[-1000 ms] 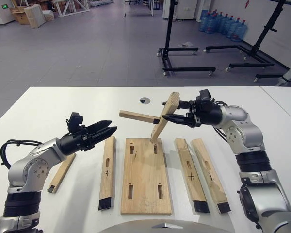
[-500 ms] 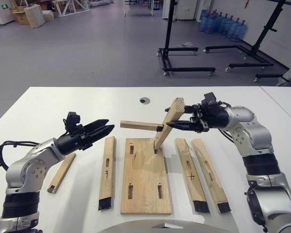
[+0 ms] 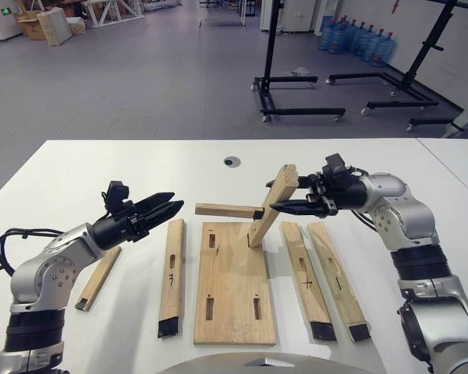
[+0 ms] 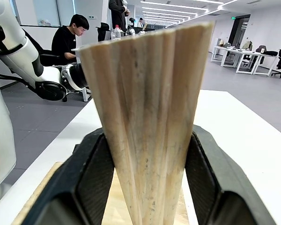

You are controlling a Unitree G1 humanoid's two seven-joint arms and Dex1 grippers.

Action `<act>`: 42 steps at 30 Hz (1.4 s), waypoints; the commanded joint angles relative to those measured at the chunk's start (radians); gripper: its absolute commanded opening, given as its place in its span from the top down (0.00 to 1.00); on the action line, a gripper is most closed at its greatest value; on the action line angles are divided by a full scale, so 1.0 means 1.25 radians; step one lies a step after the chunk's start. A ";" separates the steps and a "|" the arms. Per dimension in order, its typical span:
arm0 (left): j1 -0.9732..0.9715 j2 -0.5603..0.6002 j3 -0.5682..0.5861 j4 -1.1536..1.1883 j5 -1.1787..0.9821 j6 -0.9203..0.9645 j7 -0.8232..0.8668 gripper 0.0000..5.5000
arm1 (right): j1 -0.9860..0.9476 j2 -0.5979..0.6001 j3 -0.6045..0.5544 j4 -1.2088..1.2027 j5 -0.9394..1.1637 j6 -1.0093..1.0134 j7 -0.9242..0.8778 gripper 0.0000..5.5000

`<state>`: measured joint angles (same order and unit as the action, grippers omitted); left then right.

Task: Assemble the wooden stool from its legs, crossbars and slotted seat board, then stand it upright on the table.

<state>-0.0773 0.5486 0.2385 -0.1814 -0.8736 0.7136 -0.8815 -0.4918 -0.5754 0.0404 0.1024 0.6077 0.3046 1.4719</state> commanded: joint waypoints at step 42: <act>0.083 -0.092 -0.013 -0.007 0.047 -0.090 0.054 0.43 | -0.026 0.023 -0.089 -0.051 0.041 0.147 -0.193 0.23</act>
<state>0.0295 0.4388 0.2256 -0.1884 -0.8220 0.6085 -0.8206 -0.5005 -0.5532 -0.0964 0.0139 0.6791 0.4927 1.2274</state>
